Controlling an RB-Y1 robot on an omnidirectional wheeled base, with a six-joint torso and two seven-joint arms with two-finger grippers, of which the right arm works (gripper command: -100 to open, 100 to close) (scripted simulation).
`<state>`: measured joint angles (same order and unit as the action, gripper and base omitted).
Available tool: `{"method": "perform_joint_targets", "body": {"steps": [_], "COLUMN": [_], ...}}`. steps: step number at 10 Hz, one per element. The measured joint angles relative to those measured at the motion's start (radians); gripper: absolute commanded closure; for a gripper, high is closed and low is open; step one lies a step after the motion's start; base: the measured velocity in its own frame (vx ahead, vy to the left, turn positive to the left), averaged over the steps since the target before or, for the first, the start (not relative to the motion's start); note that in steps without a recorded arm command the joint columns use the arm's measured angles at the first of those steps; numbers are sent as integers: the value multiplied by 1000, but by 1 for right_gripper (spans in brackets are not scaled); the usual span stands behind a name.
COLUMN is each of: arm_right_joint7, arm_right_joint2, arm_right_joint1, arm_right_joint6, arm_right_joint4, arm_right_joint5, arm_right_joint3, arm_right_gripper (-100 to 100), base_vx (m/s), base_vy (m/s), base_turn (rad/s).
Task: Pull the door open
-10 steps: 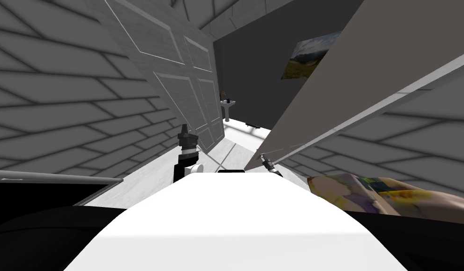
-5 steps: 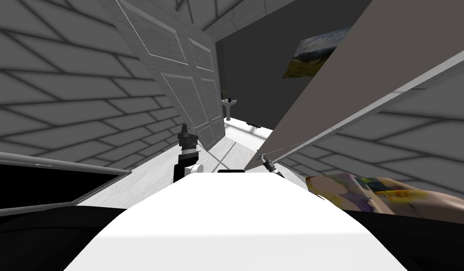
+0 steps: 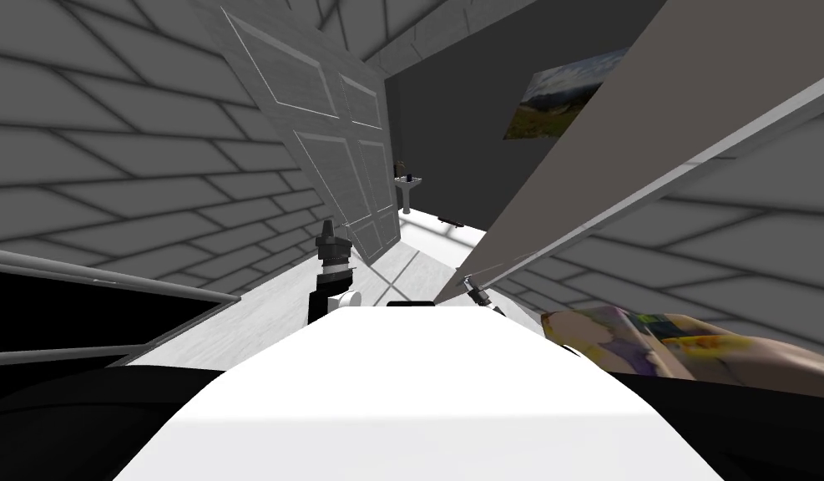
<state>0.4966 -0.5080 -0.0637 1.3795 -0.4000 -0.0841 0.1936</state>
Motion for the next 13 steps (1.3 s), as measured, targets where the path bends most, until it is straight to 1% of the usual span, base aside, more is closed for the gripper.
{"method": "perform_joint_targets", "body": {"steps": [2,3,4,6,7,9,10,13], "arm_right_joint7": [1,4,6,6,7,7,5,5], "arm_right_joint2": [2,-2,-2,-1,0,0,2,-1], "arm_right_joint1": [21,11,10,22,31,33,47,36], "arm_right_joint6": [35,39,45,69,87,93,105,104], "arm_right_joint4": [44,30,33,73,97,106,132,128], "arm_right_joint5": [-7,-12,-16,-20,-25,-23,-19,-11], "arm_right_joint3": [4,6,8,11,14,11,7,-2], "arm_right_gripper": [100,100,100,100,100,100,100,100], "base_vx": [-87,-81,-34,-46,-29,-144,-201,-181], "base_vy": [-58,-67,-20,-39,-29,-48,-70,-92], "base_turn": [53,34,-13,29,24,244,172,191]}}
